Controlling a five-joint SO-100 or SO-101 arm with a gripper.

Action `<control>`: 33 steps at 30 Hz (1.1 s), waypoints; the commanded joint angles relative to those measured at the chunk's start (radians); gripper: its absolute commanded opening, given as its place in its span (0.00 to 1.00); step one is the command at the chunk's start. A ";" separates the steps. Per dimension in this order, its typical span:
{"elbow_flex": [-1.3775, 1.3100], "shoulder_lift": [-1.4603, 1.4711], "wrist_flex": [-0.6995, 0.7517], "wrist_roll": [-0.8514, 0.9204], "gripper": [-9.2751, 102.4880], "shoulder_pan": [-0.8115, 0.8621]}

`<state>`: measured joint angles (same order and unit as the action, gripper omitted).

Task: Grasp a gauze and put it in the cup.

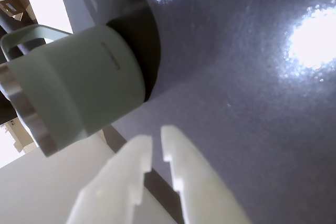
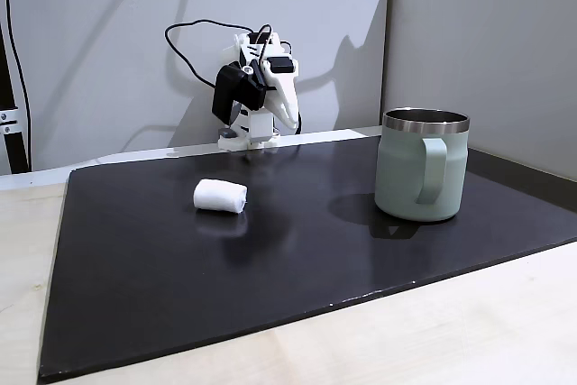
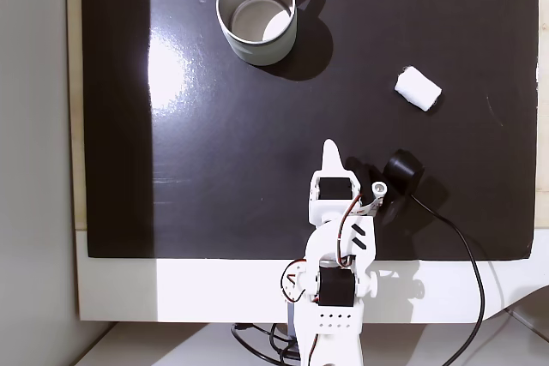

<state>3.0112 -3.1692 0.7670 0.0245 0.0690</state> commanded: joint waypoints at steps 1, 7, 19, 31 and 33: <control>-0.006 -0.009 -0.026 -0.006 0.08 -0.041; -0.006 -0.009 -0.026 -0.006 0.08 -0.041; -0.009 -0.009 -0.018 -0.028 0.08 -0.040; -0.459 0.451 0.097 -0.176 0.08 0.032; -0.577 0.578 0.120 -0.207 0.08 0.049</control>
<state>2.6415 -2.7734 0.8682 -0.1457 0.0966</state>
